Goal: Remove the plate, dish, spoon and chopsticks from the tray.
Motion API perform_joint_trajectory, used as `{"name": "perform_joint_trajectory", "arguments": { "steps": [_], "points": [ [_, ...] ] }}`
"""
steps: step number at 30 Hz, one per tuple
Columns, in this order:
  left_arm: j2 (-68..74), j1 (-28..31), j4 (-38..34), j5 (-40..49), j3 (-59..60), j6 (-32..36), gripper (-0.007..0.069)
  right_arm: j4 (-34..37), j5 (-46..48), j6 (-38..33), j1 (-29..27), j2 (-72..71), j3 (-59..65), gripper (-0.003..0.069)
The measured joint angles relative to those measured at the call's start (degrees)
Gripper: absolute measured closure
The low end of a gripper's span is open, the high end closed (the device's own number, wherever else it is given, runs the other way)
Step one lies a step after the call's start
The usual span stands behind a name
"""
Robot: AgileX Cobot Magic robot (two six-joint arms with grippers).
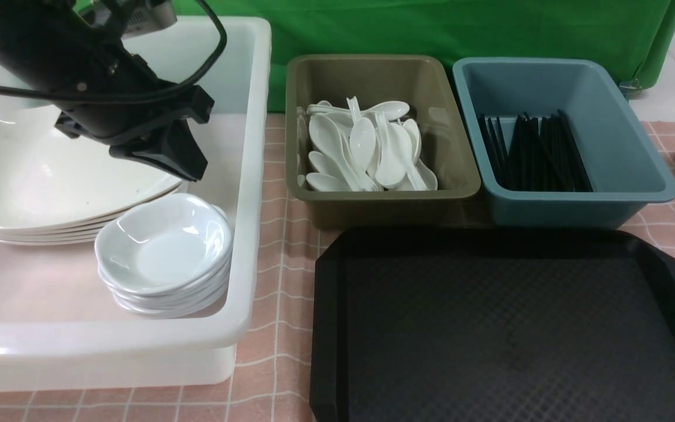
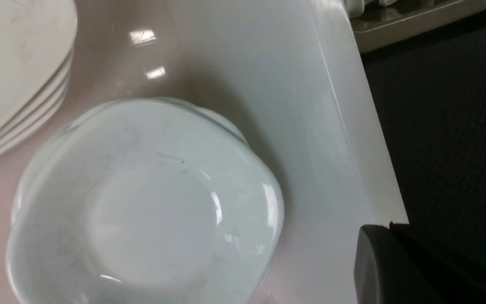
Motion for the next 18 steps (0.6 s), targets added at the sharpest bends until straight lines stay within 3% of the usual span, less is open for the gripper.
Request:
{"name": "perform_joint_trajectory", "arguments": {
  "steps": [5,9,18],
  "points": [
    [-0.05,-0.12,0.21,0.96,0.47,-0.22,0.0629,-2.57,0.60,0.05,-6.61,-0.17,5.40,0.0557],
    [-0.05,-1.86,4.32,1.22,2.15,-0.59,0.0629,-3.80,0.29,0.07,-9.90,-0.17,5.47,0.0543],
    [-0.34,-9.19,5.62,1.22,2.37,-2.93,0.0629,-4.11,0.29,0.01,-11.12,-0.17,5.47,0.0525]
  ]
}}
